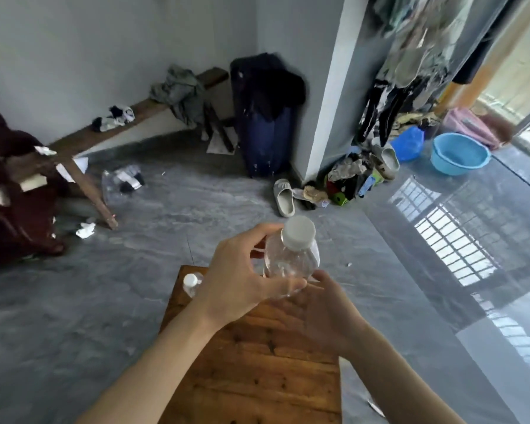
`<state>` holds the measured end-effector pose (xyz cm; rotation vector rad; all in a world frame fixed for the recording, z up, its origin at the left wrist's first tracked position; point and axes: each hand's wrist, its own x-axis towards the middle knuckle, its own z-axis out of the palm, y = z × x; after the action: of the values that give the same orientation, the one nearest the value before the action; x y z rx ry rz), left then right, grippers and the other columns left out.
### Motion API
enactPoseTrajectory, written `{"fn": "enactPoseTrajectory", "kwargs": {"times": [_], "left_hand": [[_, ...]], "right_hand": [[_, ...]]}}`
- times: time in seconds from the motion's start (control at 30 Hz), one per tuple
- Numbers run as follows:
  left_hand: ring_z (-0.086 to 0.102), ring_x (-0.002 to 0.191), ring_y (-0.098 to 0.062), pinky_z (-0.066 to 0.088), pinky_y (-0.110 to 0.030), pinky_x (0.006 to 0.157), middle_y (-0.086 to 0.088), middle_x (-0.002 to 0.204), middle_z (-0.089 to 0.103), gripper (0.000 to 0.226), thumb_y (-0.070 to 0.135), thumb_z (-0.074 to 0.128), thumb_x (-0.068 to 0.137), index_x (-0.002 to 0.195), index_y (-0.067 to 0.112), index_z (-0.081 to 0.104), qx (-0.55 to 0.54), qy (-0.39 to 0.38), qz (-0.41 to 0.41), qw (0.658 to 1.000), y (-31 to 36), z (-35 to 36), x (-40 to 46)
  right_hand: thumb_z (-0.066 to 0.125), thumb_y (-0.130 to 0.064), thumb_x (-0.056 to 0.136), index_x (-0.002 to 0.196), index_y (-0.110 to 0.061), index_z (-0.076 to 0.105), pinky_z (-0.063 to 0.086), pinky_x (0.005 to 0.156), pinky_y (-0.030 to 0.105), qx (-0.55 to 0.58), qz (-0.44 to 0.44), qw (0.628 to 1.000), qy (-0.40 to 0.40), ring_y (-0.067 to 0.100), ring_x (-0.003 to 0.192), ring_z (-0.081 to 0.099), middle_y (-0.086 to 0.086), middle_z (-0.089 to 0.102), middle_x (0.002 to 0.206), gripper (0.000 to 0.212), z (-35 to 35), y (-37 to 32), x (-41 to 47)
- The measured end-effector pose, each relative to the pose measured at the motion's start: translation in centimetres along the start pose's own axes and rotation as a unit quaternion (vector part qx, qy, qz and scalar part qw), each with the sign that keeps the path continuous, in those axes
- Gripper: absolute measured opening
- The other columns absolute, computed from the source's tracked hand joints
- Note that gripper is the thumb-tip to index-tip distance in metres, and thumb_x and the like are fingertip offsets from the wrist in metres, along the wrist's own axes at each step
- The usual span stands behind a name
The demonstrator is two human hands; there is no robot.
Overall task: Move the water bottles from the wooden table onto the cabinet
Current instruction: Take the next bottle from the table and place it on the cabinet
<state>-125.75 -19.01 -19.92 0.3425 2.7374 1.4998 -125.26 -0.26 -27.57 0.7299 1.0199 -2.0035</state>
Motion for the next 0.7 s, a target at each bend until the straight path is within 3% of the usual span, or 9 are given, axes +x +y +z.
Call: {"fn": "enactPoseTrajectory", "kwargs": {"times": [0.17, 0.43, 0.7], "left_hand": [[0.063, 0.103, 0.011, 0.044, -0.005, 0.086, 0.037, 0.104, 0.068, 0.063, 0.069, 0.084, 0.058, 0.113, 0.054, 0.057, 0.009, 0.005, 0.032, 0.999, 7.9, -4.4, -0.4], [0.072, 0.091, -0.002, 0.053, -0.014, 0.077, 0.022, 0.099, 0.075, 0.060, 0.059, 0.089, 0.060, 0.114, 0.041, 0.069, -0.013, 0.024, 0.071, 0.997, 16.5, -7.8, 0.2], [0.075, 0.086, -0.011, 0.058, -0.024, 0.073, 0.013, 0.096, 0.077, 0.061, 0.054, 0.090, 0.059, 0.114, 0.034, 0.071, -0.058, 0.013, 0.111, 0.992, 22.0, -8.8, 0.8]], "right_hand": [[0.042, -0.048, 0.096, 0.133, -0.001, 0.056, 0.051, 0.094, 0.044, 0.014, -0.015, 0.998, -0.051, 0.034, 0.121, 0.060, 0.020, 0.061, 0.134, 0.062, 2.3, -2.5, -6.9], [0.041, -0.043, 0.098, 0.136, 0.001, 0.050, 0.046, 0.102, 0.049, 0.008, -0.058, 0.996, -0.064, 0.037, 0.122, 0.059, 0.021, 0.062, 0.132, 0.059, 4.4, -5.7, -14.0], [0.047, -0.044, 0.096, 0.134, 0.002, 0.052, 0.053, 0.094, 0.048, 0.011, -0.134, 0.989, -0.062, 0.039, 0.120, 0.061, 0.025, 0.062, 0.131, 0.059, 5.4, -7.8, -20.5]]}}
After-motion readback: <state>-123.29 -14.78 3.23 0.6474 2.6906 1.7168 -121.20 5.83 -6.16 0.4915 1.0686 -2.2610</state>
